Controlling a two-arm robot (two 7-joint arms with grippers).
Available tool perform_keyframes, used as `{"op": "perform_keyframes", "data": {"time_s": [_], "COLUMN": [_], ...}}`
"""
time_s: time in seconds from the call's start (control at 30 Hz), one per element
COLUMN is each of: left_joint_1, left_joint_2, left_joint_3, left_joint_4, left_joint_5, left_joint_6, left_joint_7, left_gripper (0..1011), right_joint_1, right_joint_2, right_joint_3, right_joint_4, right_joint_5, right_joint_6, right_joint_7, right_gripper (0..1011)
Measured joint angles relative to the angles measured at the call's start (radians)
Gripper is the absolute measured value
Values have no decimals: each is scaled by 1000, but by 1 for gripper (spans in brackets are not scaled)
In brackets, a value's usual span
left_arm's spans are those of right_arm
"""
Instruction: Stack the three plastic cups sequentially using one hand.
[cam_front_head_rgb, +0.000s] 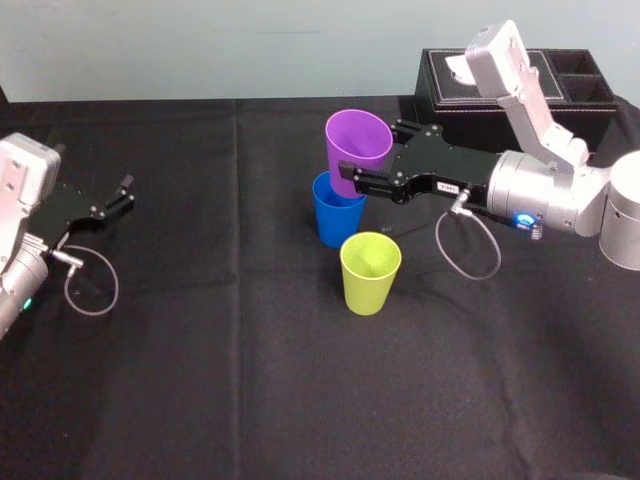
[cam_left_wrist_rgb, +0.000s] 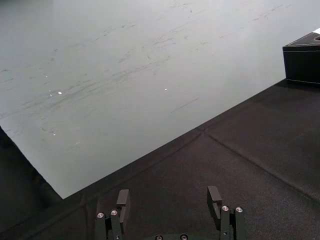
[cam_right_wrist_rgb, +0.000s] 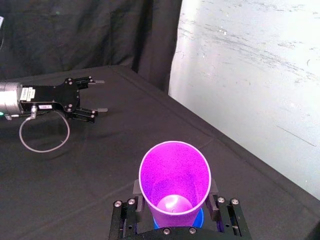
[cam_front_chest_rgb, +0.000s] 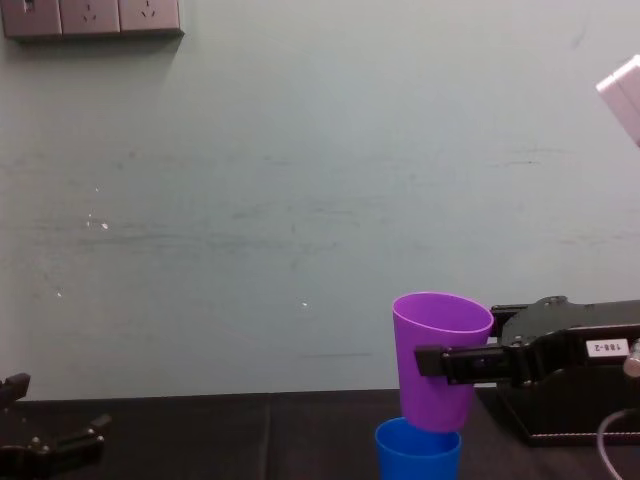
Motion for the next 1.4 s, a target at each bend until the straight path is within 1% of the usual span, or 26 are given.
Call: {"op": "perform_keyframes", "data": {"time_s": [0.77, 1.07, 1.4], "left_joint_1": [0, 0, 0], "left_joint_2": [0, 0, 0], "left_joint_3": [0, 0, 0], "left_joint_4": [0, 0, 0], "left_joint_5": [0, 0, 0], "left_joint_6": [0, 0, 0], "left_joint_7": [0, 0, 0], "left_gripper": [1010, 1010, 1010], "right_joint_1": [35, 37, 33], "right_joint_2": [-46, -51, -47], "right_joint_3": [-22, -26, -24], "right_joint_4": [77, 82, 81], "right_joint_5": [-14, -19, -20], "right_joint_6": [1, 3, 11], "right_joint_7": [4, 3, 3], "right_gripper": [729, 729, 729]}}
